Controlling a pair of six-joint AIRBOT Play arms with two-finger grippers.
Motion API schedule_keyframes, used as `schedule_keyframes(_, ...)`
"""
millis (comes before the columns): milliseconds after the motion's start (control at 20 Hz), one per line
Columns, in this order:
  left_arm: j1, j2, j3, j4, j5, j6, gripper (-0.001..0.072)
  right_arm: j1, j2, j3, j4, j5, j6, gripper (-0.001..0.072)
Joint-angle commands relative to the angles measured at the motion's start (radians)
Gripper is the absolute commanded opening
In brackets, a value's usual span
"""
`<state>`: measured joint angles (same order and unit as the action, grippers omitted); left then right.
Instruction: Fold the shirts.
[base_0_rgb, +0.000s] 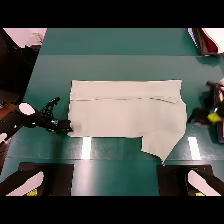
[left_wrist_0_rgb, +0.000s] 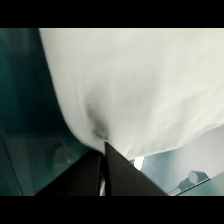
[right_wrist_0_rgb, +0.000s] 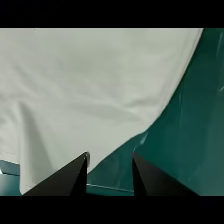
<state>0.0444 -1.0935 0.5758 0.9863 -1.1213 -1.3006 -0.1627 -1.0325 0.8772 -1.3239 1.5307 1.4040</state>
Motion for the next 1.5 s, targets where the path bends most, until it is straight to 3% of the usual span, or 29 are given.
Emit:
schedule_keyframes(0, -0.001, 0.001, 0.022, -0.005, 0.004, -0.001, 0.0024, -0.081, 0.061, -0.282, -0.029, -0.046, 0.001, 0.0327)
schedule_keyframes(250, -0.001, 0.001, 0.090, -0.016, 0.003, -0.002, 0.0024, -0.224, 0.105, -0.465, 0.154, -0.151, -0.059, 0.0327)
schedule_keyframes(700, -0.001, 0.001, 0.095, -0.037, -0.008, -0.001, 0.0025, -0.218, -0.009, -0.447, 0.259, -0.204, -0.063, 0.0323)
schedule_keyframes(800, -0.001, 0.001, 0.095, -0.035, -0.022, 0.002, 0.0024, -0.218, -0.021, -0.447, 0.257, -0.201, -0.067, 0.0212)
schedule_keyframes(850, -0.001, 0.002, 0.097, -0.035, -0.032, 0.021, 0.0024, -0.219, -0.003, -0.447, 0.254, -0.197, -0.079, 0.0089)
schedule_keyframes(900, -0.001, 0.002, 0.106, -0.027, -0.050, 0.024, 0.0024, -0.219, 0.027, -0.446, 0.249, -0.194, -0.090, 0.0017)
schedule_keyframes(1100, -0.001, 0.025, 0.193, 0.009, -0.180, 0.023, 0.0022, -0.218, 0.198, -0.402, 0.194, -0.067, -0.089, 0.0017)
schedule_keyframes(1250, -0.001, 0.157, 0.194, 0.043, -0.227, -0.017, 0.0022, -0.206, 0.328, -0.313, 0.116, 0.051, -0.079, 0.0017)
schedule_keyframes(1450, -0.001, 0.306, 0.194, 0.051, -0.485, -0.067, 0.0024, -0.179, 0.476, -0.202, 0.117, 0.124, -0.076, 0.0017)
